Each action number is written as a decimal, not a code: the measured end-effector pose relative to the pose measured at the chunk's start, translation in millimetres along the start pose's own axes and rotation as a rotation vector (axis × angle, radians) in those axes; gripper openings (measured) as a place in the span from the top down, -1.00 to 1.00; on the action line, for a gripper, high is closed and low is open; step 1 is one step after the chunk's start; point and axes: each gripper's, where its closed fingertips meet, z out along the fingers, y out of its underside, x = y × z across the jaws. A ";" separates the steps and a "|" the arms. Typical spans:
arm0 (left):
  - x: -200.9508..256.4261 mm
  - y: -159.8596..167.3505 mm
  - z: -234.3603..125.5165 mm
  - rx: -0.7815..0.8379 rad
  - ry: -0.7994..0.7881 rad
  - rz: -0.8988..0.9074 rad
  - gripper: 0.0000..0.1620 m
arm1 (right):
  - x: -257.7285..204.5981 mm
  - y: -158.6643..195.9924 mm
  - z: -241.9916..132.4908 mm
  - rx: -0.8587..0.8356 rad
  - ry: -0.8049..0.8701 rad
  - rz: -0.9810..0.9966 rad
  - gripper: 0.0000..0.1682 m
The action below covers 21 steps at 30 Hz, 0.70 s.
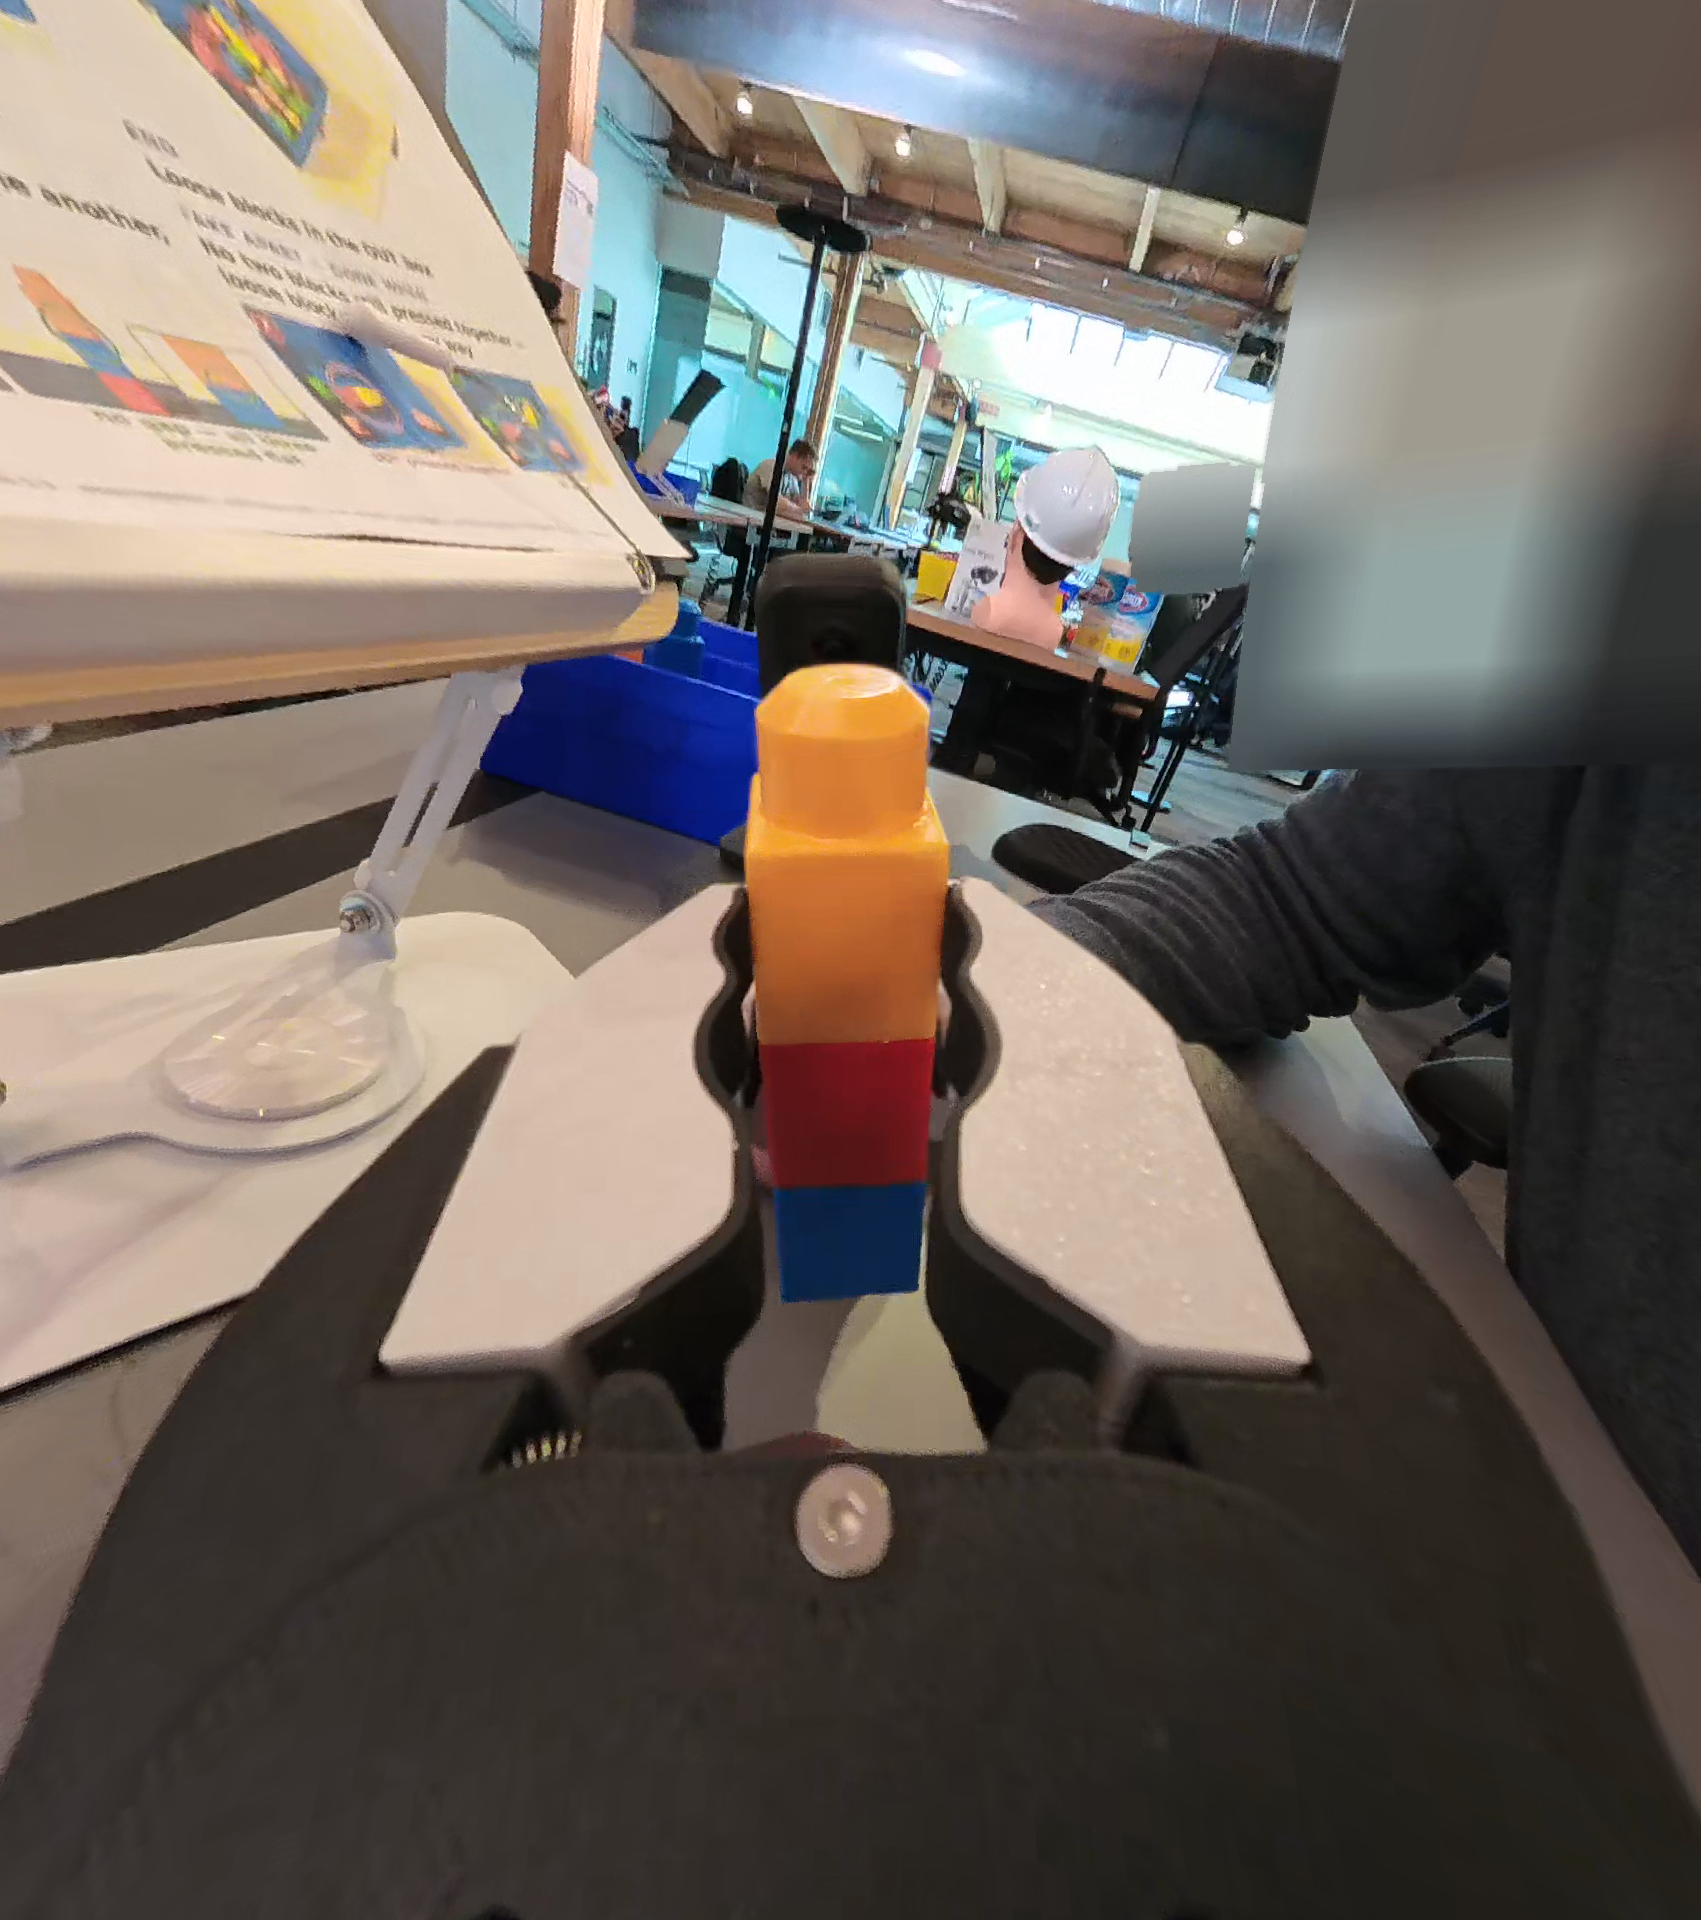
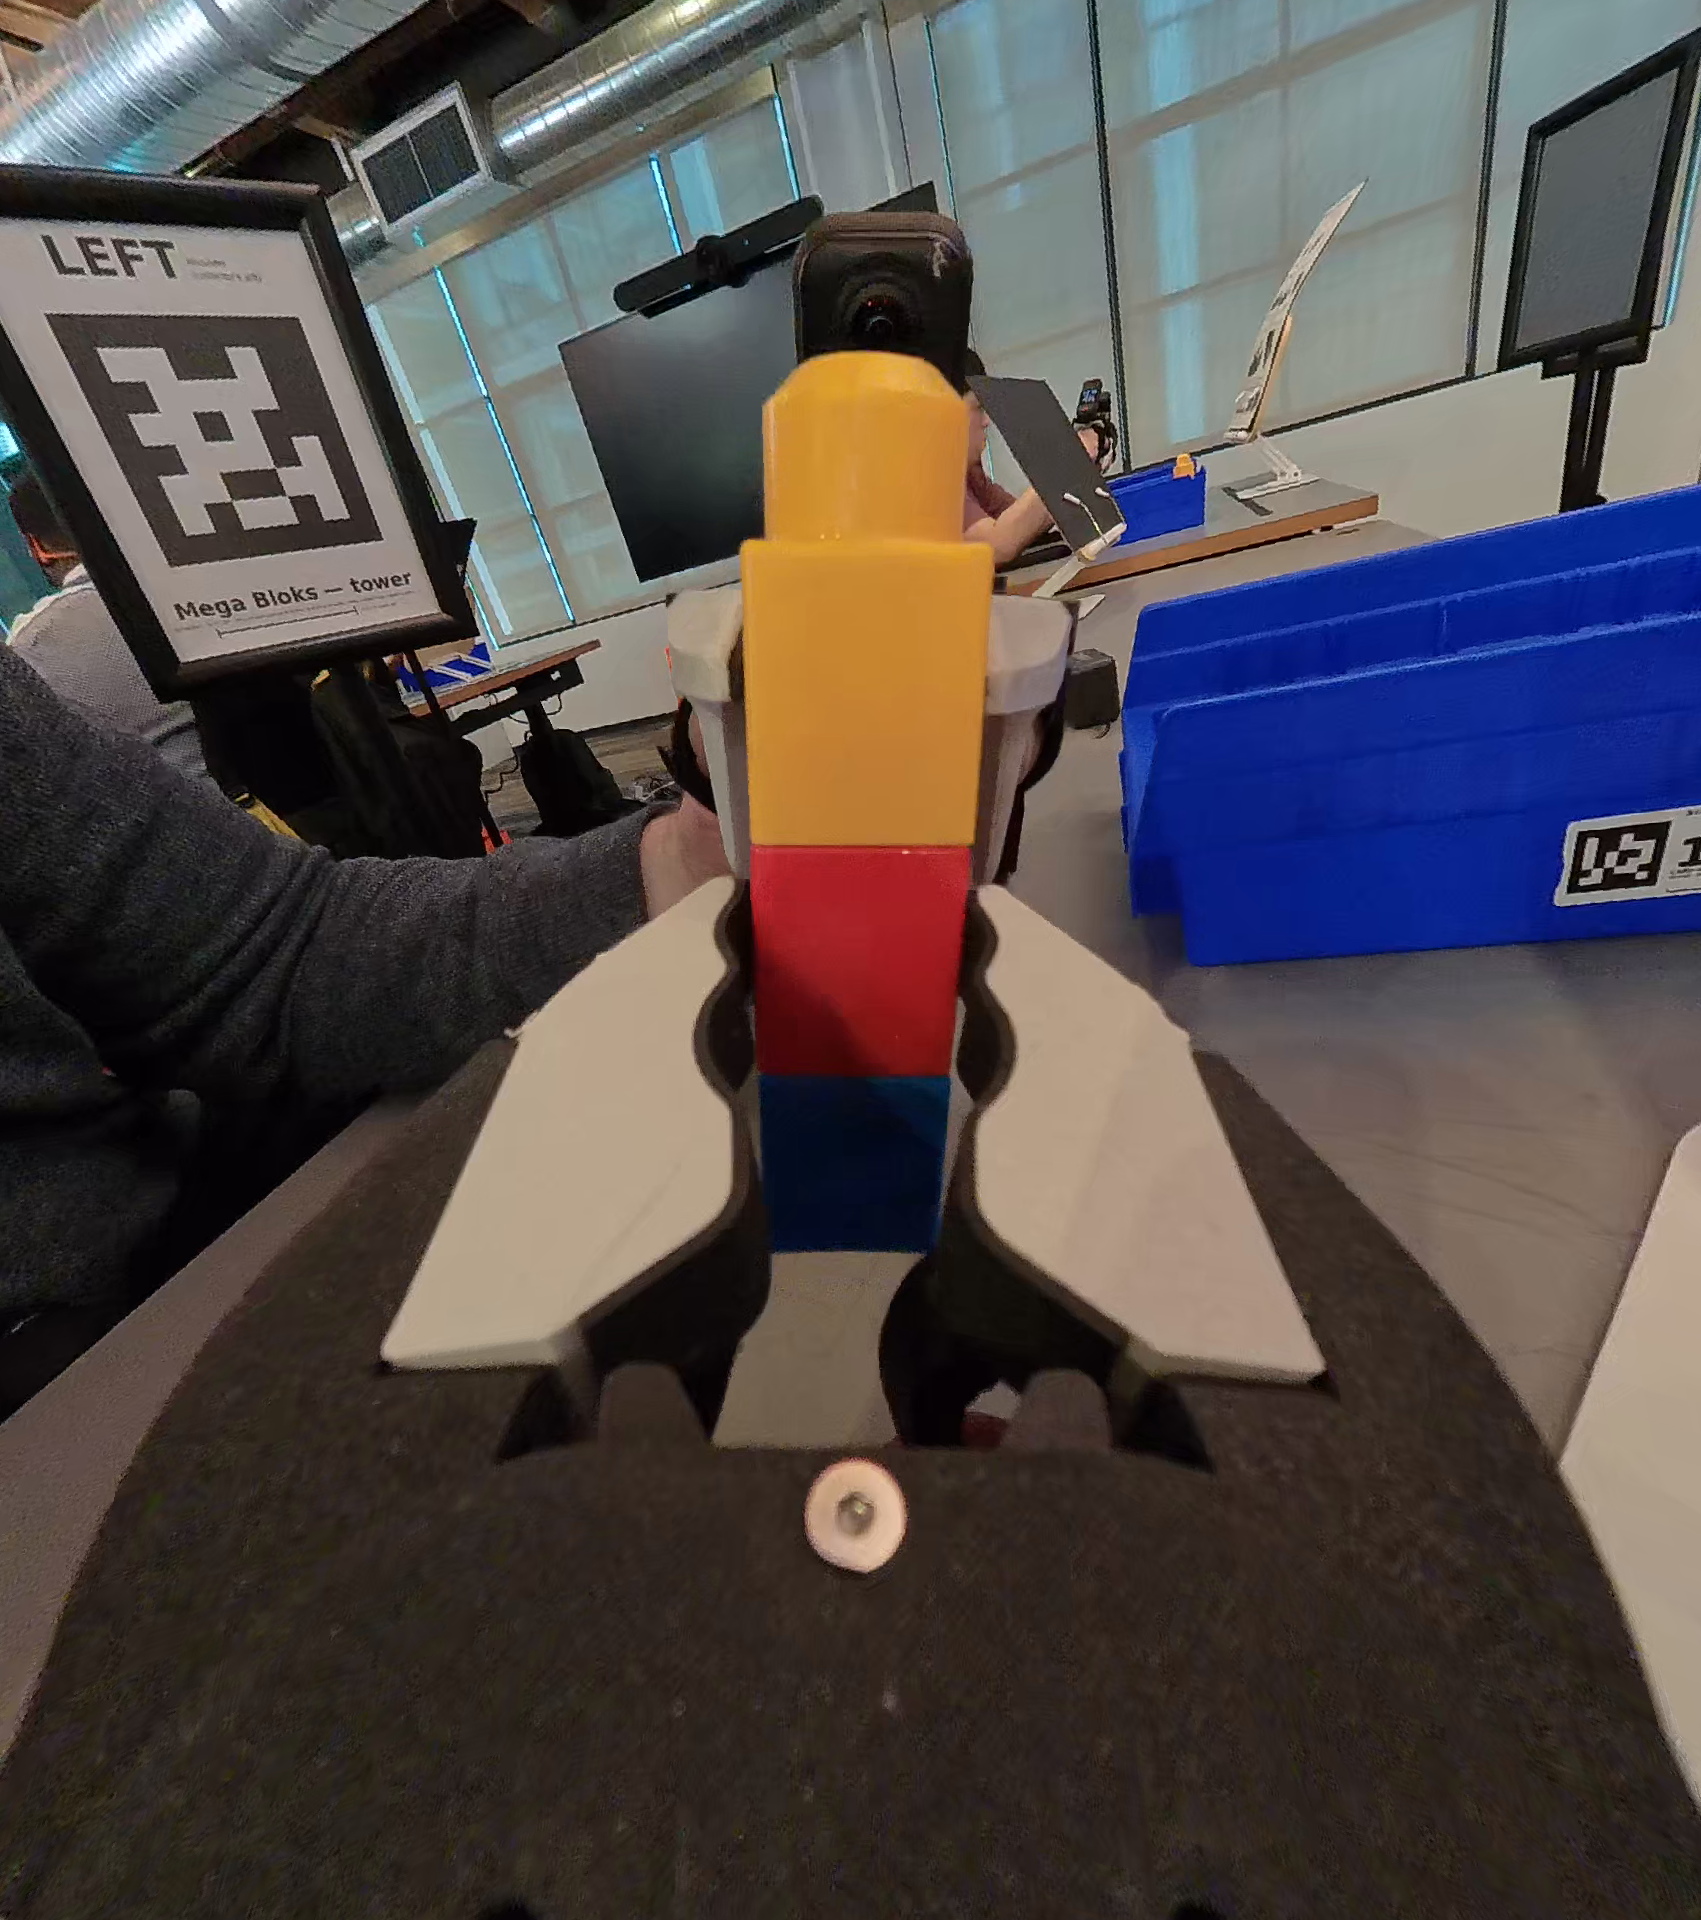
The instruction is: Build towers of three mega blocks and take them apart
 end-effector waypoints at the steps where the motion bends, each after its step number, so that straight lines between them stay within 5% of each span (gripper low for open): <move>1: 0.1 0.4 0.0 -0.007 -0.001 0.002 0.58 | -0.1 0.1 -0.1 -0.001 0.000 0.000 0.57; 21: 5.9 5.3 -3.1 -0.039 0.050 0.010 0.58 | -5.4 3.8 1.7 -0.033 -0.020 -0.023 0.58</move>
